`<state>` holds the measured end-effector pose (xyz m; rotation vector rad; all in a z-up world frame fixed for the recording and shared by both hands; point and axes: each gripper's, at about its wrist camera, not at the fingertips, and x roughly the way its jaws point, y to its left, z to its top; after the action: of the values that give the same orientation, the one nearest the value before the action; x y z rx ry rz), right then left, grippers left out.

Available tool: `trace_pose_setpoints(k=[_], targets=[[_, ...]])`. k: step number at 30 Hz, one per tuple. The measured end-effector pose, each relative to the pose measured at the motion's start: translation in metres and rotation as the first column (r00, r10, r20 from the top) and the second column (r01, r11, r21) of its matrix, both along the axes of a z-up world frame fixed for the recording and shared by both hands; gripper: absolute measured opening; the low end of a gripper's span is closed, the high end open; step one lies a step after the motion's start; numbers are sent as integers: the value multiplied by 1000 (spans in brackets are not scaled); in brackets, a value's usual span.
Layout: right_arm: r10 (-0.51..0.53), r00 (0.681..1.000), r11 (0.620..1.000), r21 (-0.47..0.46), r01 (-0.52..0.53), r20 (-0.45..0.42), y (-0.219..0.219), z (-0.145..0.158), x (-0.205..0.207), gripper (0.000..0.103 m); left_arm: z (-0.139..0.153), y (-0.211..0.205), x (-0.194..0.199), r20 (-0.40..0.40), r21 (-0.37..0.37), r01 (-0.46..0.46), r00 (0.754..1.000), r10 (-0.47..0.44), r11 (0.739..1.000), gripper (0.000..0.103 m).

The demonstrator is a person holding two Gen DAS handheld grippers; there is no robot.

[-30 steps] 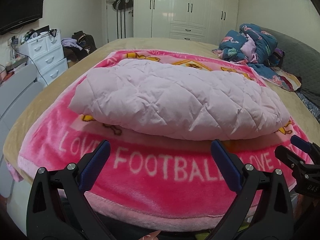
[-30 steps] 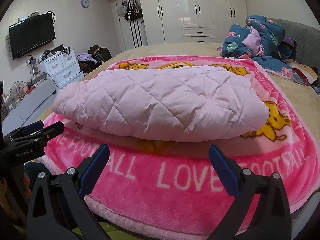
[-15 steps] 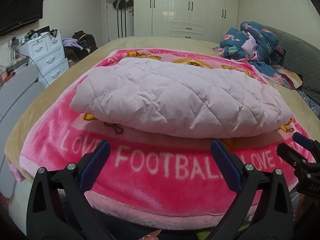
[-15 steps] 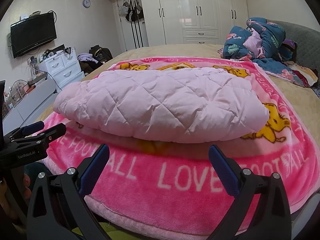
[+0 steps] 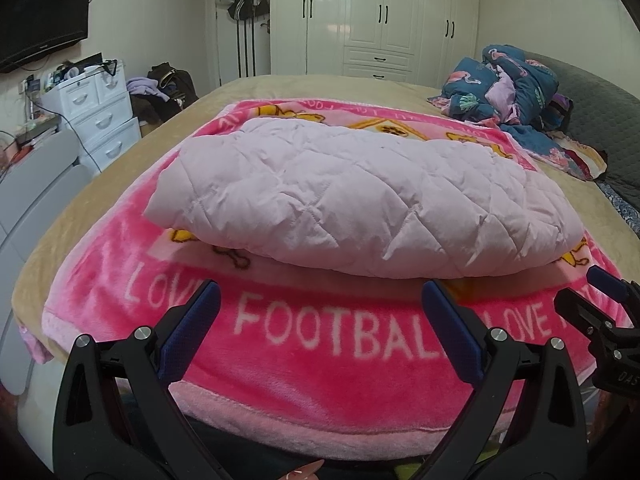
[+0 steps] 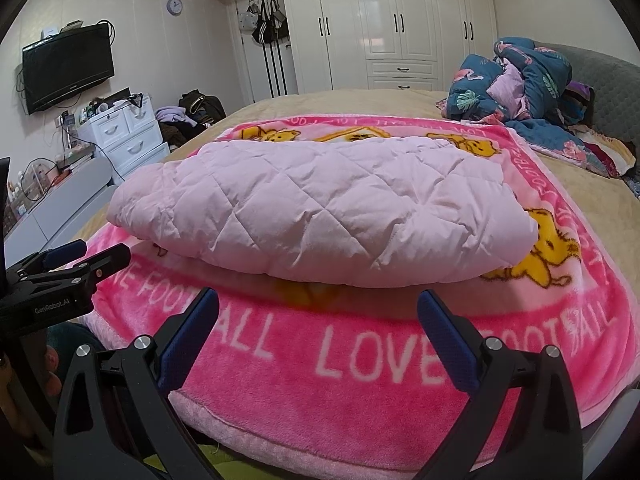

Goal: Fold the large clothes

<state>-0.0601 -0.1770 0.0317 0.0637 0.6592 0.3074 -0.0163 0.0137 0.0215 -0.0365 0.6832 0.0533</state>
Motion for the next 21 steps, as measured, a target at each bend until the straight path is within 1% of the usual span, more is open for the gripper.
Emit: trace_pose_setpoints(k=[21], targets=[[6,1000,1000,-5,-6,-2,0,1,0,99,-1,0,-1,-3,10,-10,1000,11,1000,94]])
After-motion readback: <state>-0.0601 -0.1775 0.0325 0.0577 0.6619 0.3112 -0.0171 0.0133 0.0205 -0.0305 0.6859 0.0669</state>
